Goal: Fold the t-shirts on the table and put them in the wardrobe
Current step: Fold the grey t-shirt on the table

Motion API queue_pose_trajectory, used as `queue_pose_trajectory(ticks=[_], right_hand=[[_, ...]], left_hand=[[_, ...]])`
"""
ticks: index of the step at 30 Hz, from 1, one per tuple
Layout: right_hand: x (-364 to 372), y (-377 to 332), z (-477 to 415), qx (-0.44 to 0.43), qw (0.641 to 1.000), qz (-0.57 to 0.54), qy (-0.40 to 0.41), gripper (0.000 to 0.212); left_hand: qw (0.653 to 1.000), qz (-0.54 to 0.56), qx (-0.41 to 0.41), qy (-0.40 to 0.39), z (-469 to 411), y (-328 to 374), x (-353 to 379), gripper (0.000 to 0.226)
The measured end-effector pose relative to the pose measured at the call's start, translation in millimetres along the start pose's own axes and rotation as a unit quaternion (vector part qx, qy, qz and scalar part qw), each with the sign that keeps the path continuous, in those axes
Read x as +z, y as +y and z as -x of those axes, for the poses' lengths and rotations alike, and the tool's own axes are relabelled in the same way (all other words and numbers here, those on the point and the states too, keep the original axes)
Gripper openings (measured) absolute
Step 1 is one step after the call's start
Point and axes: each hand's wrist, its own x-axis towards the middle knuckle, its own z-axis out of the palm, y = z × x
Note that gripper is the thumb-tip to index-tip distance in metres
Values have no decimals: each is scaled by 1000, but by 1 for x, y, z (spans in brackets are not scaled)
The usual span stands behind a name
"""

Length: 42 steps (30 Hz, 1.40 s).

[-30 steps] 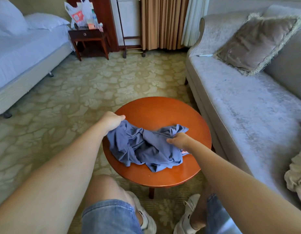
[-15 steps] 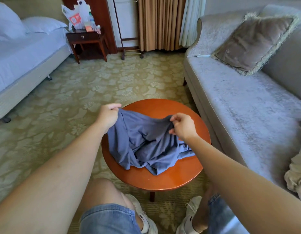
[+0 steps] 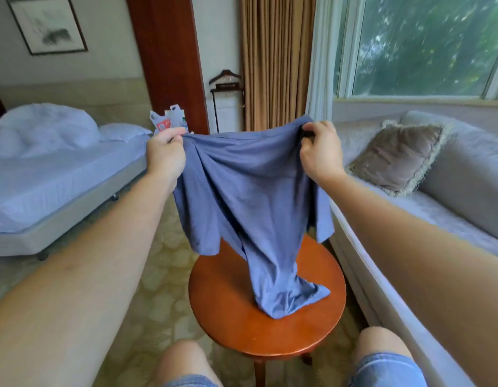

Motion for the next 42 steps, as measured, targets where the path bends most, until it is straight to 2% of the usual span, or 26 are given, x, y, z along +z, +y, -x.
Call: queue_pose_trajectory(ticks=[3, 7, 11, 16, 18, 21, 23, 25, 26, 27, 29, 31, 32, 34, 36, 39, 42], right_hand=[[-29, -20, -14, -15, 999, -4, 32, 34], [-53, -29, -19, -15, 999, 17, 27, 35], [-54, -5, -9, 49, 997, 40, -48, 39], [-42, 40, -8, 114, 989, 69, -66, 35], [-39, 49, -10, 141, 986, 44, -77, 32], [-23, 50, -7, 175, 978, -46, -99, 29], [-2, 49, 3, 219, 943, -150, -201, 25], [26, 50, 18, 266, 850, -244, -383, 29], [44, 59, 24, 274, 814, -247, -448, 33], [62, 74, 28, 280, 804, -228, -473, 34], [97, 110, 34, 303, 832, -165, -435, 32], [125, 152, 39, 309, 865, -61, -392, 31], [137, 173, 42, 297, 872, -4, -388, 31], [155, 210, 48, 263, 871, 90, -406, 31], [173, 233, 54, 237, 863, 145, -421, 34], [209, 250, 56, 202, 865, 149, -434, 42], [244, 265, 52, 202, 856, 143, -453, 58]], left_hand=[[1000, 8, 19, 19, -4, 26, -10, 34], [1000, 4, -16, 4, -4, 29, -5, 37], [995, -14, -82, -60, 5, 7, 17, 40], [976, -39, -137, -162, 5, -32, 63, 41], [970, -36, -133, -198, 6, -40, 90, 39], [954, -57, -138, -259, 5, -61, 127, 53], [941, -92, -162, -283, 7, -82, 137, 59], [937, -121, -184, -271, 8, -107, 135, 59], [937, -130, -192, -262, 10, -120, 132, 58], [935, -136, -200, -259, 14, -133, 129, 54], [919, -149, -230, -283, 30, -158, 120, 44], [871, -208, -273, -350, 52, -188, 114, 44], [838, -253, -288, -388, 62, -205, 113, 55], [776, -317, -328, -436, 81, -237, 112, 92], [743, -336, -363, -452, 94, -262, 114, 106], [743, -348, -363, -441, 101, -288, 123, 97], [749, -332, -371, -436, 96, -304, 135, 76]])
